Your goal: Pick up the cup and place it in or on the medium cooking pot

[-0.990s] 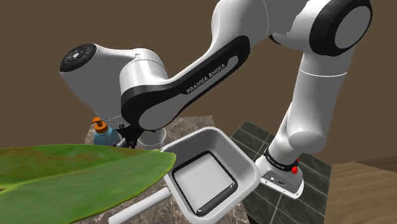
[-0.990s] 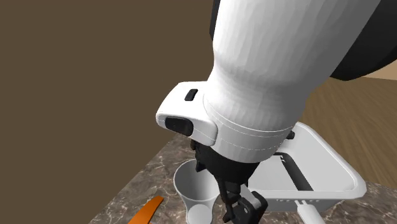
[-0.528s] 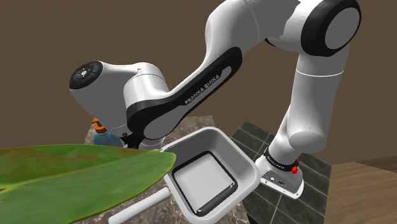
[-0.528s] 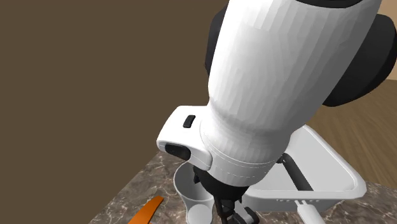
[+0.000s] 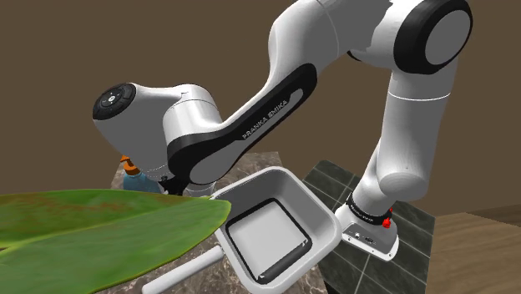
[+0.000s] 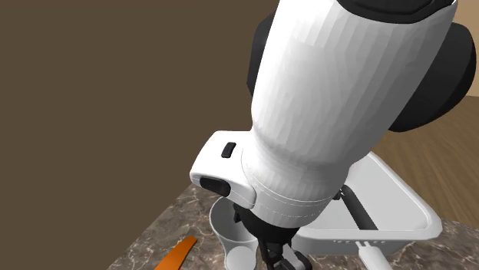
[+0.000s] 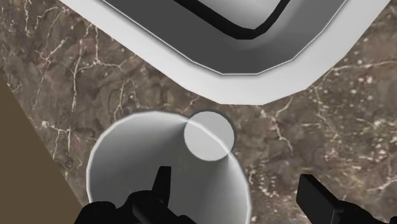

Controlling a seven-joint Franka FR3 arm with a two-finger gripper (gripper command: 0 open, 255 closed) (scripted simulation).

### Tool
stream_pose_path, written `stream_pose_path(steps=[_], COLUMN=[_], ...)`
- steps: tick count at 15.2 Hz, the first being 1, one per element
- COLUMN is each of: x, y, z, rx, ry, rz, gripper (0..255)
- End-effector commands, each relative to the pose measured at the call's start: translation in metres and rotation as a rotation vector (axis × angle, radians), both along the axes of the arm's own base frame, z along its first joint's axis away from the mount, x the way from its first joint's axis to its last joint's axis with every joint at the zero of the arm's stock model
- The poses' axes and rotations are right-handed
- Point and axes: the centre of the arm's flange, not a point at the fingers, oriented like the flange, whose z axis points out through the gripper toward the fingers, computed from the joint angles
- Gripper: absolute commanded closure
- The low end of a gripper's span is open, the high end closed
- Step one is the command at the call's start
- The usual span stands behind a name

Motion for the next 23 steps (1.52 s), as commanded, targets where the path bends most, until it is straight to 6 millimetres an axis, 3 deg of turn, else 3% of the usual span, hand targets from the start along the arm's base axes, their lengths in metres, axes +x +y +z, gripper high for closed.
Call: stream_pose_path(steps=[1,10,23], x=[0.0,0.0,0.0], y=[0.0,0.0,0.0], z=[0.0,0.0,0.069], rx=[0.0,0.0,0.0], ry=[0.0,0.0,0.0], rz=[0.0,0.0,0.0], gripper=[255,255,255])
